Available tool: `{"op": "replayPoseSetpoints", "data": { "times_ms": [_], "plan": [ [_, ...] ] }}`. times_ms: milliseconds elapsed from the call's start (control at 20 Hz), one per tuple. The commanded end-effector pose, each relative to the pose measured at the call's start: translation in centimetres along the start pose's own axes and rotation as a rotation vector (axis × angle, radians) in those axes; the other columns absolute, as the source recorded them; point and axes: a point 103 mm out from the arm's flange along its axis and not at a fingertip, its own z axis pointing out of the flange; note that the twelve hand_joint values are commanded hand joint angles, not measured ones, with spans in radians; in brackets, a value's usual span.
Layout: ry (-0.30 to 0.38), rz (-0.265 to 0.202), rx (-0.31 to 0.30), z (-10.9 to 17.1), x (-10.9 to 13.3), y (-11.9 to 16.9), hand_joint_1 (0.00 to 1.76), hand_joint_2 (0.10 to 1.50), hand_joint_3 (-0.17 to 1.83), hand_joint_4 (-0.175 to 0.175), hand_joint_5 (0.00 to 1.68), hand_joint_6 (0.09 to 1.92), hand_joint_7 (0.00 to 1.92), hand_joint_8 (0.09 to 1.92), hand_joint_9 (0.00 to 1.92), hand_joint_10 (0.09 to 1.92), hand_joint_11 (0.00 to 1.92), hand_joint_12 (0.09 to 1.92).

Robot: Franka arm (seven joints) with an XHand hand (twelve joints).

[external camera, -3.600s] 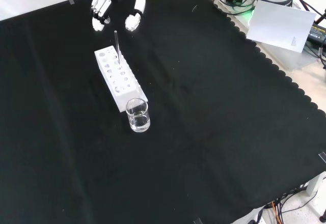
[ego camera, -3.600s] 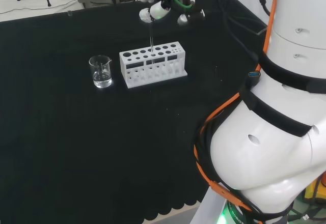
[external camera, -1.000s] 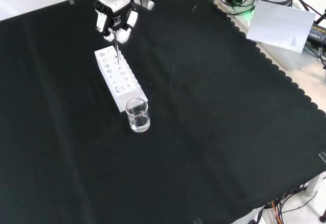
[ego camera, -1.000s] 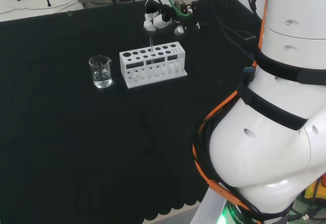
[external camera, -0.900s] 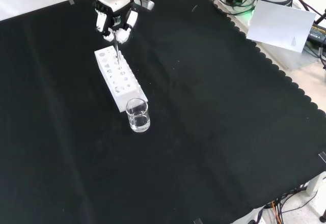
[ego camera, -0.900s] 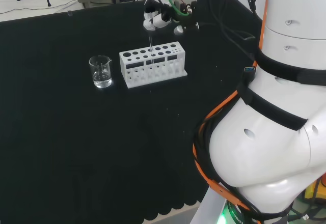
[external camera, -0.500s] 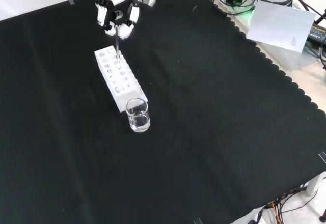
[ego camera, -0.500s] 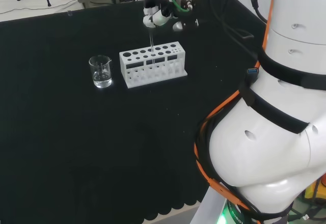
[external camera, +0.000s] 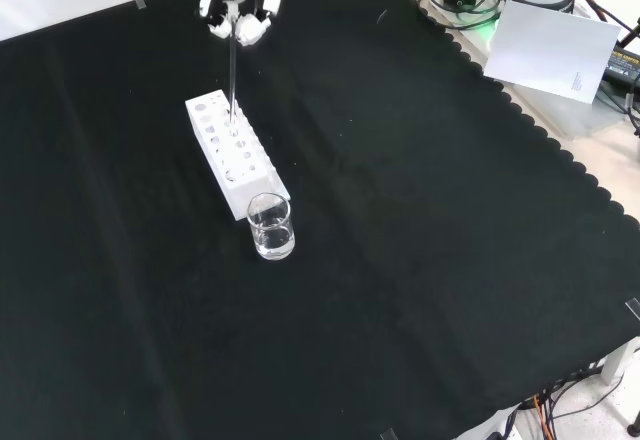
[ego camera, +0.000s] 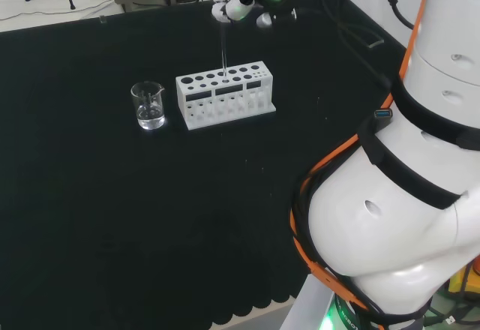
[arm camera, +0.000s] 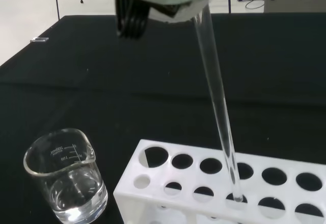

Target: Take the glass rod from the white test tube rack.

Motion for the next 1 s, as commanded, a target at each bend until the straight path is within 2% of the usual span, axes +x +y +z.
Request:
{"op": "replayPoseSetpoints", "data": {
  "times_ms": [50, 500, 1000],
  "plan": [
    [-0.016, 0.0, 0.012, -3.3, 1.9, -2.1, 1.17, 0.68, 0.86, -0.175, 1.03, 1.18, 1.37, 1.42, 1.84, 1.14, 1.83, 1.06],
    [-0.034, -0.022, -0.014, -6.4, 3.4, -3.6, 1.17, 0.67, 0.87, -0.175, 1.04, 1.17, 1.37, 1.42, 1.84, 1.14, 1.85, 1.07],
    [-0.038, -0.081, -0.029, -7.3, 6.4, -4.2, 1.18, 0.66, 0.88, -0.175, 1.05, 1.16, 1.38, 1.41, 1.84, 1.14, 1.86, 1.07]
  ]
}}
